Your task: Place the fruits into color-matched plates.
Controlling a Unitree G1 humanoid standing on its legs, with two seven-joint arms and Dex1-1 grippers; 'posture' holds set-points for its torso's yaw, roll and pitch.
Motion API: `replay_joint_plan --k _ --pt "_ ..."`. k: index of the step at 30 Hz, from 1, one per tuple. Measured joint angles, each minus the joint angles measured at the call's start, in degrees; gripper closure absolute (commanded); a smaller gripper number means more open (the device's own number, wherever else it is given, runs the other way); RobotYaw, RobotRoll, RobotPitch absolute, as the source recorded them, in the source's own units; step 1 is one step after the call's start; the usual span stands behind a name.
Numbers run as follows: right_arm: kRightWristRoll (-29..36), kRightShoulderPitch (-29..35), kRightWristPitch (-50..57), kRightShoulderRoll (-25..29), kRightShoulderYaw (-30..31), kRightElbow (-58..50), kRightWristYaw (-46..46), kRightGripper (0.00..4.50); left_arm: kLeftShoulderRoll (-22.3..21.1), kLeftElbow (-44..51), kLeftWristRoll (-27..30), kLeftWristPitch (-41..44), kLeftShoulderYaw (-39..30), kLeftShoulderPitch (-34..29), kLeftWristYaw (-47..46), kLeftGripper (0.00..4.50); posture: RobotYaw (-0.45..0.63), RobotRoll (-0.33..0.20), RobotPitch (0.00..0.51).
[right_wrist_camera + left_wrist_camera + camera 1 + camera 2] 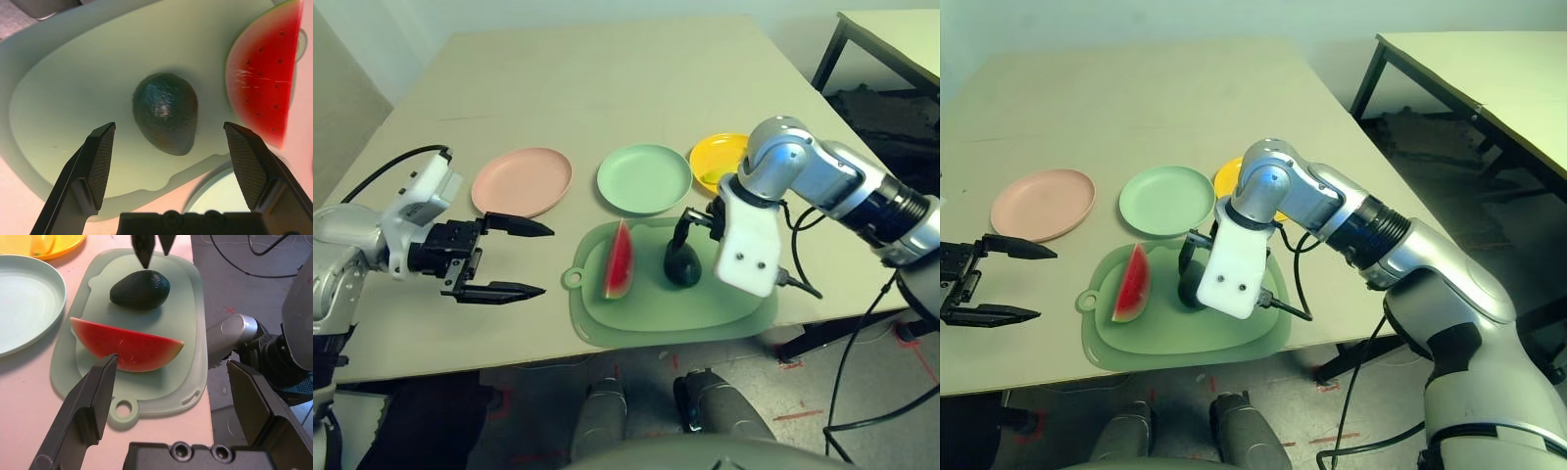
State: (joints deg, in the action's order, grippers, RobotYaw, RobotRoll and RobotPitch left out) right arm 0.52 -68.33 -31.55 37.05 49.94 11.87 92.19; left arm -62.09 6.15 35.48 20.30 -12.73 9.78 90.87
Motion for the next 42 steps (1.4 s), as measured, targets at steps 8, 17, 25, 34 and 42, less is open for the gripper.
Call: replay_joint_plan --k 8,17,25,34,42 --pt "-3.0 1.2 -1.6 -1.4 -0.1 2.3 0.0 0.03 -0.1 0.9 0.1 0.0 -0.7 -1.0 -0.9 0.00 0.06 0.000 0.109" --pt "-5.8 1.6 -1.7 -4.6 -0.3 4.7 0.0 0.03 -0.1 1.0 0.2 -0.1 -0.7 0.2 -1.2 0.00 0.06 0.000 0.106" --pt "-8.0 3.3 -1.7 -5.5 -1.6 5.9 0.0 0.03 0.0 1.2 0.4 0.5 -0.6 0.7 -1.3 0.00 0.06 0.000 0.115" --pt "-8.7 4.1 -1.3 -6.3 -1.6 6.4 0.0 0.03 -0.1 0.9 0.5 0.7 -0.7 0.7 -0.8 0.00 0.06 0.000 0.123" --pt "-9.6 4.1 -1.0 -6.9 -1.4 7.5 0.0 0.03 -0.2 1.4 0.5 1.3 -0.7 0.0 -0.2 0.00 0.06 0.000 0.122"
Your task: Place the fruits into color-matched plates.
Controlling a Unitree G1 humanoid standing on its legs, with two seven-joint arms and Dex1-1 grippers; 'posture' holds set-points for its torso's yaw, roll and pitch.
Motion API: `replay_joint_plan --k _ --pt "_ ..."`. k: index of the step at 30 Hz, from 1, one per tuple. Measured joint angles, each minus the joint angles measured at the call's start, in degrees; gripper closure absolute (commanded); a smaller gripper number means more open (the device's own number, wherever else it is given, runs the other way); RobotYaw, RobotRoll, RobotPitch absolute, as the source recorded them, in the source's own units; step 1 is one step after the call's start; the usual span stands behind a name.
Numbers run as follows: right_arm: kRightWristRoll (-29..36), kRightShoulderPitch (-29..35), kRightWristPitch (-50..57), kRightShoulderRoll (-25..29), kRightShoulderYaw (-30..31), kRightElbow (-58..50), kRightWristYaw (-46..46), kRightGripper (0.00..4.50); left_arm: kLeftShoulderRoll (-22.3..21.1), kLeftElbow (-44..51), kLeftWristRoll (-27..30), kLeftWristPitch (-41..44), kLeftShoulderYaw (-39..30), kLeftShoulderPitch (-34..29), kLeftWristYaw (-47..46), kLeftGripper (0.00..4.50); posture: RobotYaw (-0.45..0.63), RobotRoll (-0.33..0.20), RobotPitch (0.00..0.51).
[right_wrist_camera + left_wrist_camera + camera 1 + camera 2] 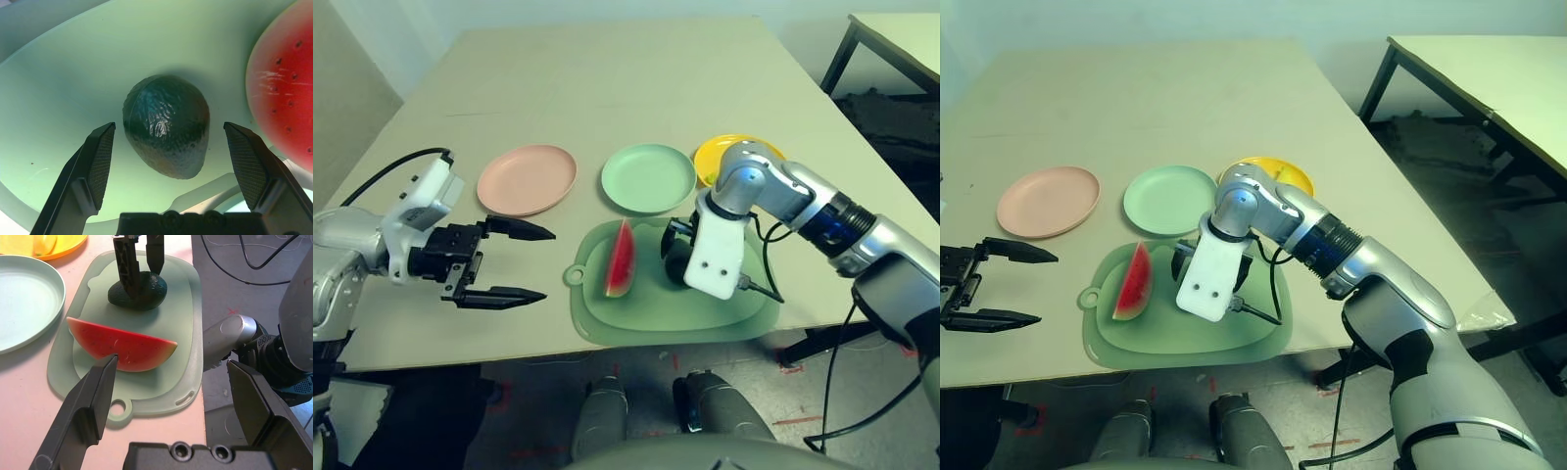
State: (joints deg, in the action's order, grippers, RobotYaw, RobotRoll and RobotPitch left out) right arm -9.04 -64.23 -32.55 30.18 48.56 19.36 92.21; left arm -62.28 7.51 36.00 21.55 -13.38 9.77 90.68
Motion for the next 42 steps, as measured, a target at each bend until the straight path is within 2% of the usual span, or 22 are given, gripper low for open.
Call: replay_joint_plan --k 10,19,22,24,25,35,39,42 --pt "1.8 -0.2 1.1 0.5 1.8 -0.9 0.0 0.03 -0.4 0.0 0.0 0.9 0.0 0.2 0.0 0.00 0.07 0.000 0.125" --pt "0.6 0.2 0.7 -0.3 2.2 -0.2 0.0 0.03 -0.4 -0.1 0.0 0.8 0.0 0.7 0.0 0.00 0.07 0.000 0.124" --pt "-1.2 0.2 0.1 -1.2 1.9 2.1 -0.1 0.66 -0.4 -0.7 -0.4 0.1 0.0 0.9 0.1 0.00 0.07 0.000 0.124" --pt "-2.1 0.2 -0.2 -1.6 1.5 3.3 -0.3 1.33 -0.6 -1.4 -0.6 -0.3 0.0 1.3 0.1 0.00 0.06 0.000 0.123" --pt "-2.3 0.2 -0.5 -1.9 1.2 3.9 -0.4 1.47 -0.8 -1.7 -0.6 -0.5 0.0 1.5 0.1 0.00 0.06 0.000 0.123" --pt "-2.4 -0.4 -0.6 -1.8 -0.2 6.3 0.0 1.47 -1.0 -3.0 -0.7 -1.2 0.0 2.3 0.1 0.00 0.05 0.000 0.113" --pt "-0.8 -5.9 -0.1 -0.9 -0.6 9.7 0.0 1.47 -1.3 -3.0 -0.9 0.4 0.1 2.4 -1.8 0.00 0.05 0.000 0.108" --pt "-0.8 -10.8 0.0 -3.8 -3.5 16.2 -0.4 1.47 -2.7 -2.9 -2.4 3.6 0.3 2.4 -4.8 0.00 0.05 0.000 0.108"
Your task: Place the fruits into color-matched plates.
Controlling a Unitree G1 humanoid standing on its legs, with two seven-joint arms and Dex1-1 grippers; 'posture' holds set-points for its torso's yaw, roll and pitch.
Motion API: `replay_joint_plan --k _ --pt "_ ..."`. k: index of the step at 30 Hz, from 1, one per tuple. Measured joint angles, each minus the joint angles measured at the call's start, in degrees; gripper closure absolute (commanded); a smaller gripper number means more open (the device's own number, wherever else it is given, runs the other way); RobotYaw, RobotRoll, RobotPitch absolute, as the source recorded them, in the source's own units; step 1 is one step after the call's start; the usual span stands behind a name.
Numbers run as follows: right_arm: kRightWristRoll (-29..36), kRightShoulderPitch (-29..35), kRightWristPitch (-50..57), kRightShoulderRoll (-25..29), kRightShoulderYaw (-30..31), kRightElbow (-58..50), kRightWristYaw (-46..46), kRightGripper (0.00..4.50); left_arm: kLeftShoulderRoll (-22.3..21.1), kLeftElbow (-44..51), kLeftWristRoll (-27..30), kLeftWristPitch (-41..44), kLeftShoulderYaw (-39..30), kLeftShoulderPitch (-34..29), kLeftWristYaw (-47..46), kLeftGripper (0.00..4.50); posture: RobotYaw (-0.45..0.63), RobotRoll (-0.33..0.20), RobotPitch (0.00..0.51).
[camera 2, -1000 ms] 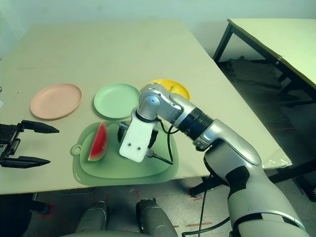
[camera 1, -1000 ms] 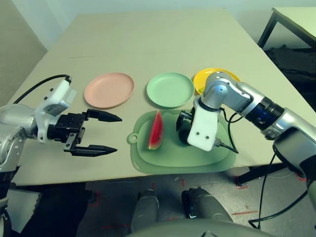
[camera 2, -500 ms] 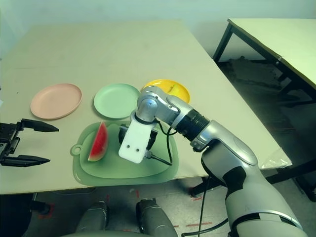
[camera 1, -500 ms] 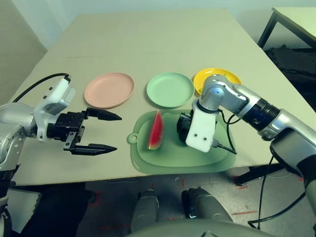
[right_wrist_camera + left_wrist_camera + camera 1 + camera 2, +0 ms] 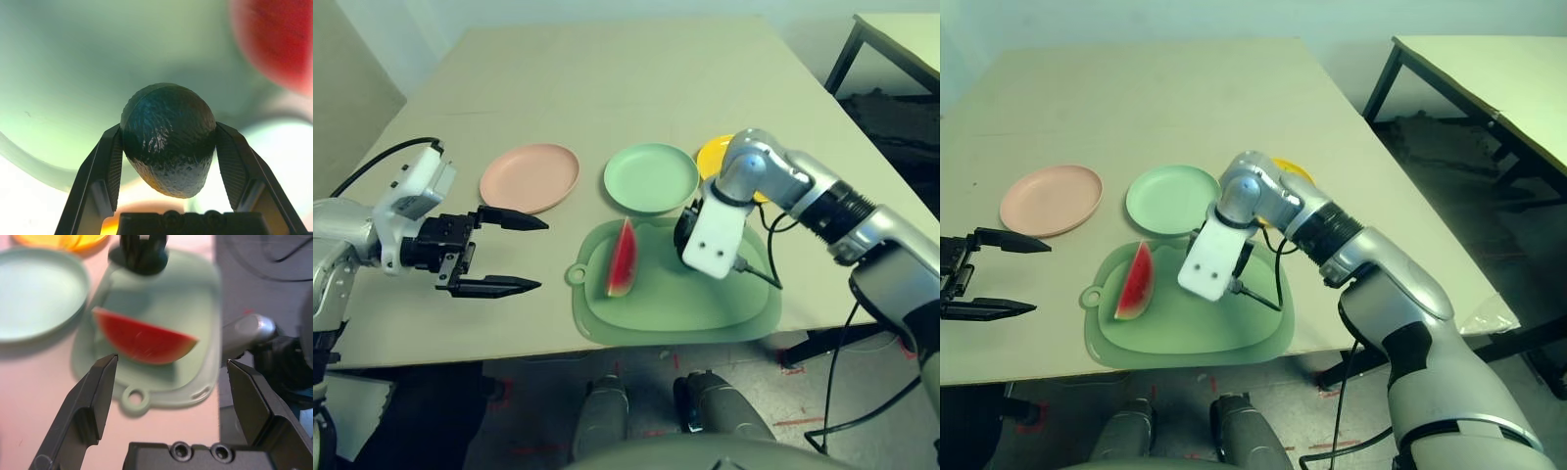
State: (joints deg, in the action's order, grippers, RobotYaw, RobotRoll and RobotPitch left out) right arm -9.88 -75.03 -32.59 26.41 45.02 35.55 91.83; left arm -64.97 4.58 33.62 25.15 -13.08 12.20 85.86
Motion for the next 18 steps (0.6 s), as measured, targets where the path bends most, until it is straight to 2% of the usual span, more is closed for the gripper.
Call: replay_joint_plan --k 2,7,11,18 --pt "-1.5 -3.5 -0.2 -2.6 -1.5 6.0 -2.6 1.47 -0.4 0.1 -0.5 1.6 0.2 0.0 -1.5 0.00 0.06 0.000 0.100" --pt "-8.2 -11.0 -1.3 -9.8 -3.7 23.0 -16.9 1.47 -1.1 1.1 -1.4 5.5 0.8 0.0 -5.1 0.00 0.07 0.000 0.097" --pt "-13.1 -11.8 -1.2 -13.9 -3.8 31.0 -26.1 1.47 -2.1 1.9 -2.1 7.2 0.9 0.3 -6.8 0.00 0.08 0.000 0.104" --pt "-19.6 -11.5 -0.8 -15.9 -3.4 36.4 -32.0 1.47 -2.6 2.0 -2.1 7.7 0.9 0.3 -7.4 0.00 0.09 0.000 0.112"
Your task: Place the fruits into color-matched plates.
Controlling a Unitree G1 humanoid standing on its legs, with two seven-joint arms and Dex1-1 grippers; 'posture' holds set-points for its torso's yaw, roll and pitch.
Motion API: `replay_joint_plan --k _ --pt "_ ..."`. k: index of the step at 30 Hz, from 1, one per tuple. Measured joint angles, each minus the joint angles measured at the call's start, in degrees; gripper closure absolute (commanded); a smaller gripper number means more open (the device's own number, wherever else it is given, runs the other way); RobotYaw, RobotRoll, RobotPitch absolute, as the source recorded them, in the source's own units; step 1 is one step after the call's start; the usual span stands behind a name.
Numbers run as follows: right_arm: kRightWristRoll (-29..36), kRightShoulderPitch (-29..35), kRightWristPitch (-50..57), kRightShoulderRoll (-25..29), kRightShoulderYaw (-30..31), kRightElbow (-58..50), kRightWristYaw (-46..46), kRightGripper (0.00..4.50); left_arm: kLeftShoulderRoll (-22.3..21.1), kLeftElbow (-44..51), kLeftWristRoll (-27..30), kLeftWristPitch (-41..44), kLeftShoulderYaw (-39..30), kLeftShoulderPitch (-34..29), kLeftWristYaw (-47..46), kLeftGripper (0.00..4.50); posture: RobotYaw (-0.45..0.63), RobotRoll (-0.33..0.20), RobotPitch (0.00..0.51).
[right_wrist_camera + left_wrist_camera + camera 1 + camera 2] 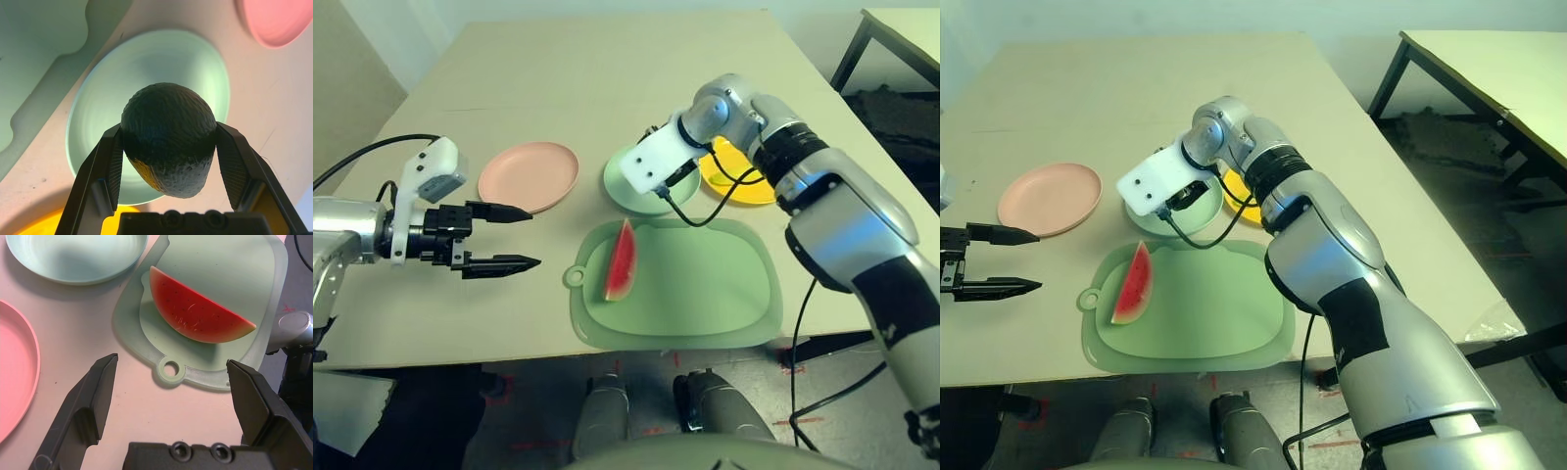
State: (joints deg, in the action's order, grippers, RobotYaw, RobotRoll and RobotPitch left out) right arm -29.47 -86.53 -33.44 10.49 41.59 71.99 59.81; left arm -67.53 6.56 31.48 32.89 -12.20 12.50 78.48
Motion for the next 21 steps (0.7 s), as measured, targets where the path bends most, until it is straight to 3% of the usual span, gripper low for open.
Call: replay_joint_plan --k 6,7,9,17,21 --pt "-6.8 2.6 1.9 -0.4 2.4 2.9 -5.1 1.47 -0.9 0.0 0.1 0.0 0.0 -0.1 0.5 0.00 0.09 0.000 0.115" --pt "-7.1 2.6 2.1 -0.5 2.3 3.0 -5.5 0.75 -1.0 0.0 0.1 0.0 0.0 -0.1 0.6 0.00 0.09 0.000 0.115" --pt "-7.3 2.6 2.3 -0.9 1.9 2.9 -6.3 0.11 -1.0 0.0 0.1 -0.1 0.0 -0.1 0.9 0.00 0.08 0.000 0.115" --pt "-7.5 2.6 1.8 -1.2 1.1 2.9 -7.1 0.05 -1.0 -0.2 0.0 -0.8 0.0 0.1 1.1 0.00 0.07 0.000 0.116" --pt "-4.4 2.5 0.7 0.5 -3.5 2.1 -5.9 0.05 -0.9 -1.8 -1.1 -4.2 0.6 1.7 2.1 0.00 0.07 0.000 0.114"
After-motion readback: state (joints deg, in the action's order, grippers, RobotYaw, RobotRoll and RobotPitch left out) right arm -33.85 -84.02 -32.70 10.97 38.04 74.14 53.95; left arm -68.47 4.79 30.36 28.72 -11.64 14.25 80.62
